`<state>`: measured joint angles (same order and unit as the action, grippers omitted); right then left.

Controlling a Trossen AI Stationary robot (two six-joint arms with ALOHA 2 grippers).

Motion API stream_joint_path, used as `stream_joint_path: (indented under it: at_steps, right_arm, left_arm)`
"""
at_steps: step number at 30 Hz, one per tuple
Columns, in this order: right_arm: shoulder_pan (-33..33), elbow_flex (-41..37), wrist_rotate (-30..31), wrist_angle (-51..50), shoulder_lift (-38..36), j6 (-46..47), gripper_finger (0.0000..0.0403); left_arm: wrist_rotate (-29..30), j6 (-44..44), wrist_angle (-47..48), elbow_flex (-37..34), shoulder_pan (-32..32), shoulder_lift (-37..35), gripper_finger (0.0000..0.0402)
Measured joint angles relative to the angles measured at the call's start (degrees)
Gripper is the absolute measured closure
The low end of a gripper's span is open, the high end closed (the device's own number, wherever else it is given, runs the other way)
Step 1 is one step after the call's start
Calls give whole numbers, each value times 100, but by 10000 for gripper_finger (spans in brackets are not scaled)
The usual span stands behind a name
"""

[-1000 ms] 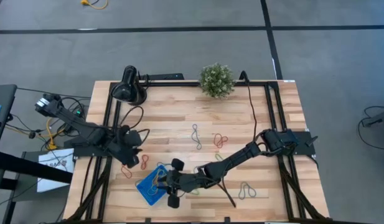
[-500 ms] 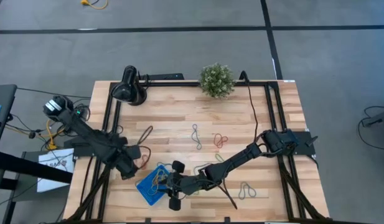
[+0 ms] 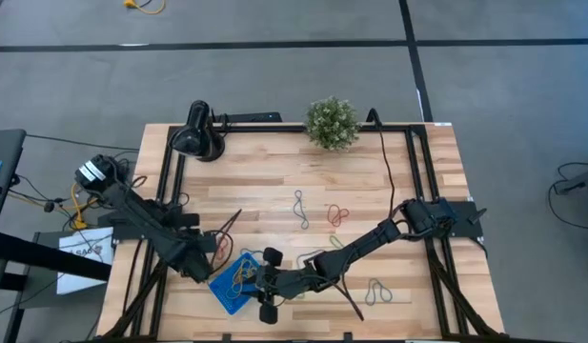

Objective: Pick and place rubber bands into bin
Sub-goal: Put the red rubber band into the blue basket

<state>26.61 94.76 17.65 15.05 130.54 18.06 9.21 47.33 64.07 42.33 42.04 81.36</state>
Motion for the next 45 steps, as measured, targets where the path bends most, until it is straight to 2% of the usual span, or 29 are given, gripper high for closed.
stream_joint_path:
  at_steps: [7,11,13,16,20,28,38,41,45]
  right_arm:
    - [0,0,-3,0,-2,0,284]
    - [0,0,-3,0,-2,0,284]
    - [0,0,-5,0,-2,-1,284]
    - [0,0,-5,0,-4,-1,284]
    - [-47,0,-14,17,-4,-2,284]
    - [-93,0,-18,23,-4,-2,284]
    - [-87,0,-153,20,-4,0,284]
    - [-87,0,-227,20,-4,0,284]
    - [-87,0,-261,22,-4,0,284]
  left_arm:
    - [69,-270,44,-91,1,-489,290]
    - [129,21,-154,-610,0,-1141,290]
    - [160,392,-598,-984,0,-1543,290]
    - [148,874,-1807,-1478,2,-2056,290]
    - [37,857,-2813,-1827,2,-2386,290]
    - [-42,832,-2438,-1838,2,-2230,290]
    - [-105,750,-2530,-1786,6,-1337,290]
    - [-85,752,-2529,-1779,6,-1264,291]
    - [-33,750,-2532,-1768,8,-1298,310]
